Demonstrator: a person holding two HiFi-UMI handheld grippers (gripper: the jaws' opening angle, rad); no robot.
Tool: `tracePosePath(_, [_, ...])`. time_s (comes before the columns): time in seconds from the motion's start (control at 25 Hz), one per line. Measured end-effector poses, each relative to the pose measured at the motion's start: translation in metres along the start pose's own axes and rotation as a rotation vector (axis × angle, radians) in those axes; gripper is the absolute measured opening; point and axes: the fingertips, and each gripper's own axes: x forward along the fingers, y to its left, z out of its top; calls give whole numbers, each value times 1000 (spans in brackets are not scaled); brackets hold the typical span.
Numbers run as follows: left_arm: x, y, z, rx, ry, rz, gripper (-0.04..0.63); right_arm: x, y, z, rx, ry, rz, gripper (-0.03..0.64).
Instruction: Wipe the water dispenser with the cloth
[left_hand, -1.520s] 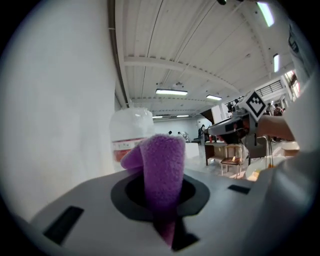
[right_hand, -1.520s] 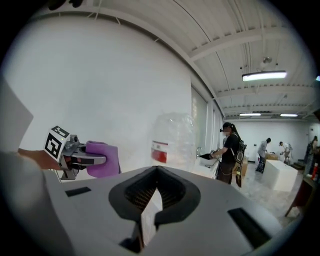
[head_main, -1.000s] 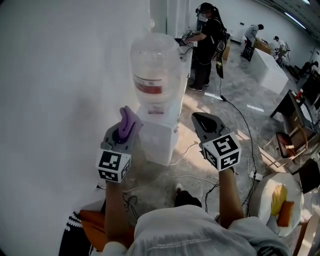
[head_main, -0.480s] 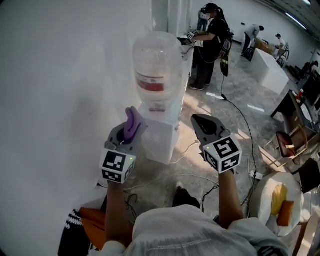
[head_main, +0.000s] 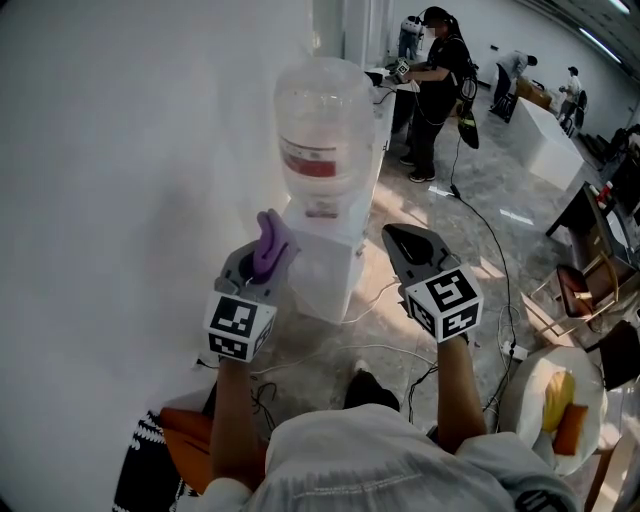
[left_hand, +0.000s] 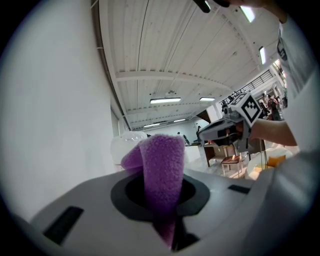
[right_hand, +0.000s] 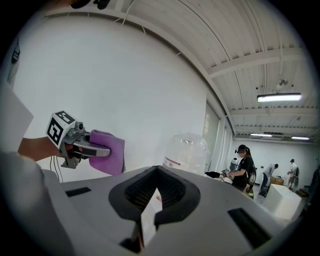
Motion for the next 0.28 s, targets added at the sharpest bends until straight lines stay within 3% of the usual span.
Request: tracePosePath(0.28, [2,3,-5,-3,-3,-5,55,9,2,-3,1,4,3,14])
